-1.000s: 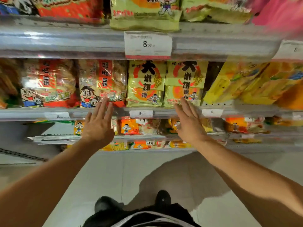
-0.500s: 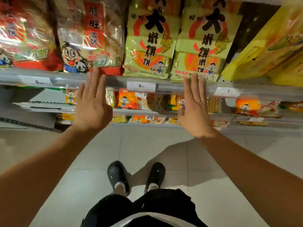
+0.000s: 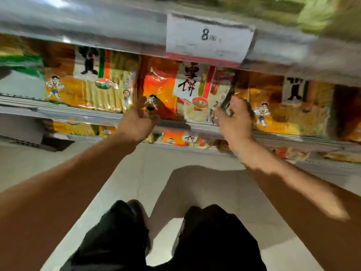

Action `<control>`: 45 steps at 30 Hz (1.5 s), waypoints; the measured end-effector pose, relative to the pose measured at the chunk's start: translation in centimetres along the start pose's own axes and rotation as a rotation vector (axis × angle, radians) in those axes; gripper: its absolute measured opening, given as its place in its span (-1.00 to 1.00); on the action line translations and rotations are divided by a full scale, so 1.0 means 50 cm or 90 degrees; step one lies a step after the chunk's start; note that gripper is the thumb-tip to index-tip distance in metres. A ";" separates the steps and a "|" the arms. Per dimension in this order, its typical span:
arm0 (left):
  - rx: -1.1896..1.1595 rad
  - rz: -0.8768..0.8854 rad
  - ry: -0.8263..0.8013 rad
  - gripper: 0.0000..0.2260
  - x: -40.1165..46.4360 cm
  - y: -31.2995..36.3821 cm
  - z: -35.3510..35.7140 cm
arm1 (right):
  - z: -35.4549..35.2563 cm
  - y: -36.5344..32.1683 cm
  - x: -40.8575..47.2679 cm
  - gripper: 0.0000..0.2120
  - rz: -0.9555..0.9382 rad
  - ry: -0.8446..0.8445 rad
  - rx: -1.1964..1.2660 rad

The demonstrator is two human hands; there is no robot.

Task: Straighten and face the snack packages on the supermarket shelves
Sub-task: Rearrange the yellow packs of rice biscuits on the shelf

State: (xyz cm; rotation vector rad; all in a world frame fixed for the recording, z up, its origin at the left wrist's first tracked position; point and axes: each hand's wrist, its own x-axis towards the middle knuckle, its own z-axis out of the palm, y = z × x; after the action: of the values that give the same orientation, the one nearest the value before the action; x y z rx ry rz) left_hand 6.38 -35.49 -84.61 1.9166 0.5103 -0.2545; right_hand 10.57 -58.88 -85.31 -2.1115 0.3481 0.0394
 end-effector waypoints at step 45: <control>0.021 -0.167 -0.345 -0.37 -0.407 0.101 -0.122 | -0.310 -0.141 -0.670 -0.67 0.337 0.011 0.213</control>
State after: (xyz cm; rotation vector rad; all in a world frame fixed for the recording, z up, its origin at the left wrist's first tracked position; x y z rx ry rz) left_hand -9.64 -36.21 -69.81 1.7128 0.3869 -0.9276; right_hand -21.38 -60.53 -65.60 -1.6437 0.8548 0.2534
